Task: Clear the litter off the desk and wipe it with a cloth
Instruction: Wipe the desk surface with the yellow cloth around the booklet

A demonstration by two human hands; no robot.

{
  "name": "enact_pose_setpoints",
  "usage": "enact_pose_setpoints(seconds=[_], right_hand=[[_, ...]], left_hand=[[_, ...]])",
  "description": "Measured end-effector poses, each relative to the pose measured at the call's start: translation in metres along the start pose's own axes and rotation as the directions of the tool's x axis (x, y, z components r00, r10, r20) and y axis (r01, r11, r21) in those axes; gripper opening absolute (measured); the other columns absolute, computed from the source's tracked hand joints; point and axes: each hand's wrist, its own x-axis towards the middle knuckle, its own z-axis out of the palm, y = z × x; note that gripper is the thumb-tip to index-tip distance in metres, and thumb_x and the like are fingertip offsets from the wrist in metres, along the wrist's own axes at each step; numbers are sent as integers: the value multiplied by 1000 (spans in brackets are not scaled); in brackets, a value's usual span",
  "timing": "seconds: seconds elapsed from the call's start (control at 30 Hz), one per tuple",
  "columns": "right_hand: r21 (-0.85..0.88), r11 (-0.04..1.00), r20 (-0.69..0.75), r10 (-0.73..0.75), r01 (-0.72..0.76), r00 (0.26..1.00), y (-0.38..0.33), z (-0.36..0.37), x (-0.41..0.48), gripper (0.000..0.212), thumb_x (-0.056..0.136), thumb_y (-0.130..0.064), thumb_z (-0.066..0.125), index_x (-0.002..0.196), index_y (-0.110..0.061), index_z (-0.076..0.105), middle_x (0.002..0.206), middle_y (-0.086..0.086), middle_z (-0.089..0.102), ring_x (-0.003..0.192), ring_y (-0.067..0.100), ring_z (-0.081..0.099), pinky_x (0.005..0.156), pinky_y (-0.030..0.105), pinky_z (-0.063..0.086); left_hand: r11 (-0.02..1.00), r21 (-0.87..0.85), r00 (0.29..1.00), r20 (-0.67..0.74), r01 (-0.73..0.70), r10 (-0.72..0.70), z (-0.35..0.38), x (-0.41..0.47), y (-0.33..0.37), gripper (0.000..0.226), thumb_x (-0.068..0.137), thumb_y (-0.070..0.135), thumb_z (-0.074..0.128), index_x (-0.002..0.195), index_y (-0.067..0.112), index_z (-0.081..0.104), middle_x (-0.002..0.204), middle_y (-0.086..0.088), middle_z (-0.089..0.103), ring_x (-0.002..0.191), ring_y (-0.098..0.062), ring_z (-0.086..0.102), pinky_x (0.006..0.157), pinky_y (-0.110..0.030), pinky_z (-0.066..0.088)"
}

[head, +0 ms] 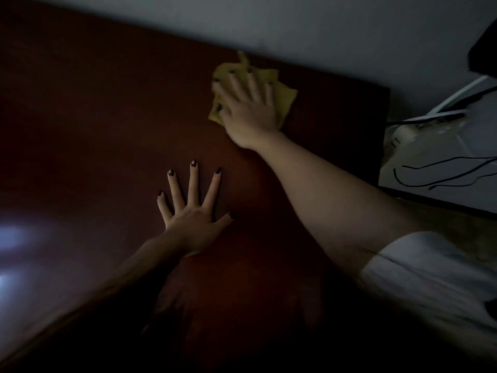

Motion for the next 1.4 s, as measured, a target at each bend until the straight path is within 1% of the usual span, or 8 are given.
enact_pose_setpoints(seconds=[0.13,0.27,0.37,0.43,0.7,0.97,1.2,1.4], right_hand=[[-59,989,27,-133,135,991,19,-2,-14,48,98,-47,23,146,-44,17,158,-12,12,145,19,6,112,51,0],[-40,986,-20,164,-165,986,104,-7,-42,48,98,-43,25,146,-38,22,158,-9,13,145,21,10,112,53,6],[13,909,31,416,-416,909,162,-12,-76,50,99,-43,20,148,-36,14,159,-9,3,146,21,1,114,53,4],[31,877,66,476,-479,877,171,-10,-95,50,100,-45,18,148,-39,9,159,-8,-1,145,23,-4,114,54,2],[-26,961,55,278,-276,959,94,8,-149,48,96,-53,12,143,-52,4,159,-9,0,145,23,-6,113,51,-6],[-109,973,-30,204,-206,979,7,36,-232,49,97,-48,18,145,-45,14,159,-7,9,146,23,4,113,46,1],[-108,969,-60,215,-221,975,-59,53,-313,51,95,-47,19,143,-38,31,155,-1,25,143,27,18,111,51,16],[-91,976,-35,195,-198,980,-113,73,-376,57,91,-58,25,143,-37,33,155,0,26,143,29,18,111,51,16]], left_hand=[[1000,20,1000,2,10,-10,-1,2,-1,82,67,83,18,116,61,-44,124,19,-61,114,-22,-56,108,-60,-9],[999,26,1000,11,-25,24,1,2,-3,83,70,83,19,118,58,-45,123,17,-62,116,-26,-53,107,-62,-7],[999,40,999,-12,-29,29,3,1,-3,83,73,82,18,121,55,-44,125,14,-62,116,-28,-54,107,-63,-7],[998,59,998,-50,-23,26,6,-1,-3,82,72,82,12,124,51,-44,126,12,-62,123,-31,-49,107,-63,-6],[997,62,995,-83,-45,50,5,2,-1,84,60,86,1,118,50,-48,139,5,-50,134,-37,-35,108,-63,-5],[993,46,989,-97,-106,110,2,-4,3,90,80,77,29,143,40,-24,150,-4,-38,135,-42,-32,108,-64,-7],[869,132,853,-168,-477,494,4,-41,-52,74,93,52,41,149,37,-5,158,2,-18,140,-36,-25,113,-55,-9],[746,223,754,-66,-627,654,46,-108,-80,71,93,49,41,150,35,1,157,8,-20,141,-26,-26,112,-56,-9]])
